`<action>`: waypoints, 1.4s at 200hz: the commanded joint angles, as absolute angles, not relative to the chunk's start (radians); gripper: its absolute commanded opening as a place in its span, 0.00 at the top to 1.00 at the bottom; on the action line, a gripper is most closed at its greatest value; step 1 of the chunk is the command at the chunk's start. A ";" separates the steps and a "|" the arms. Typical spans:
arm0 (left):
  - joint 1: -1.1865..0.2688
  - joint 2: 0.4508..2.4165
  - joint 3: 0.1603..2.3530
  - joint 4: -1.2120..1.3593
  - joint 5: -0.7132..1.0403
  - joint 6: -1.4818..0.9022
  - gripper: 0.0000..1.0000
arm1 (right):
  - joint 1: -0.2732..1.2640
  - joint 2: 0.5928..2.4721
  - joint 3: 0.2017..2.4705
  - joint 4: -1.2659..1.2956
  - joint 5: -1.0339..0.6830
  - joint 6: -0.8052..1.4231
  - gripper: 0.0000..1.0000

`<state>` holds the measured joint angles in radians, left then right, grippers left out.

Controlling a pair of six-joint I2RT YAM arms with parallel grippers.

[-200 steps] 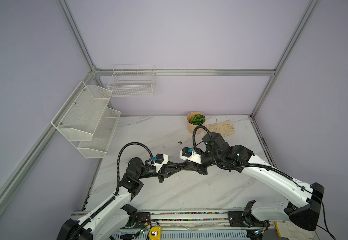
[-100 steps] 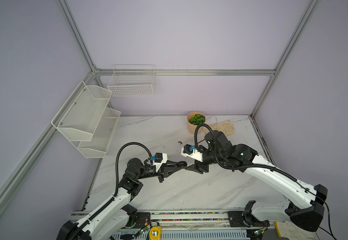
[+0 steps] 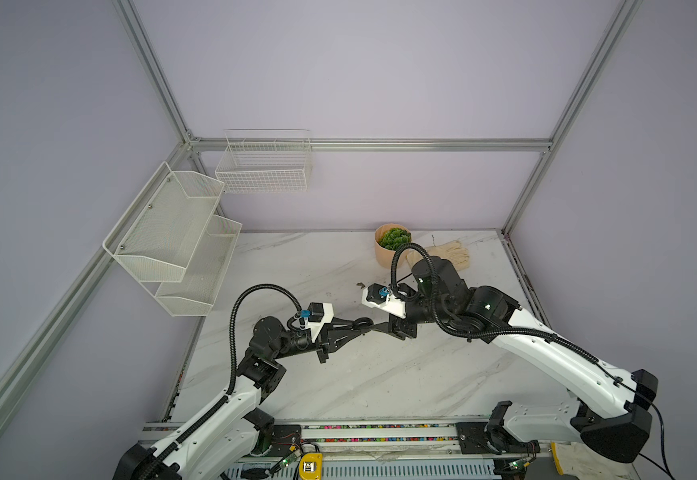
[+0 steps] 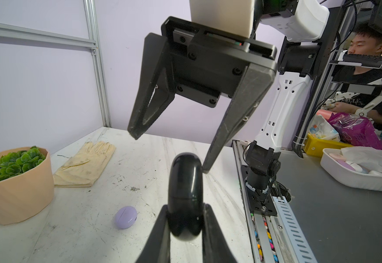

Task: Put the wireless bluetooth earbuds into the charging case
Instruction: 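Pull the lid open with the right gripper while the left gripper holds the case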

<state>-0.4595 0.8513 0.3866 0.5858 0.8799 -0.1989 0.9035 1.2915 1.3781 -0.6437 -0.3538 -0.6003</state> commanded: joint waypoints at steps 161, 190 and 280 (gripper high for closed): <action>-0.460 0.841 0.399 0.608 0.886 -0.209 1.00 | 0.943 1.315 1.450 -0.620 -0.252 -0.622 0.35; -0.460 0.836 0.395 0.607 0.885 -0.209 1.00 | 0.943 1.312 1.459 -0.621 -0.236 -0.621 0.35; -0.460 0.830 0.393 0.607 0.887 -0.208 1.00 | 0.944 1.332 1.473 -0.622 -0.183 -0.634 0.36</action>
<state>-0.4587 0.8490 0.3866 0.5766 0.8684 -0.1997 0.9436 1.3346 1.4494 -0.6304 -0.2043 -0.6159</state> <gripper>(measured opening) 0.190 0.644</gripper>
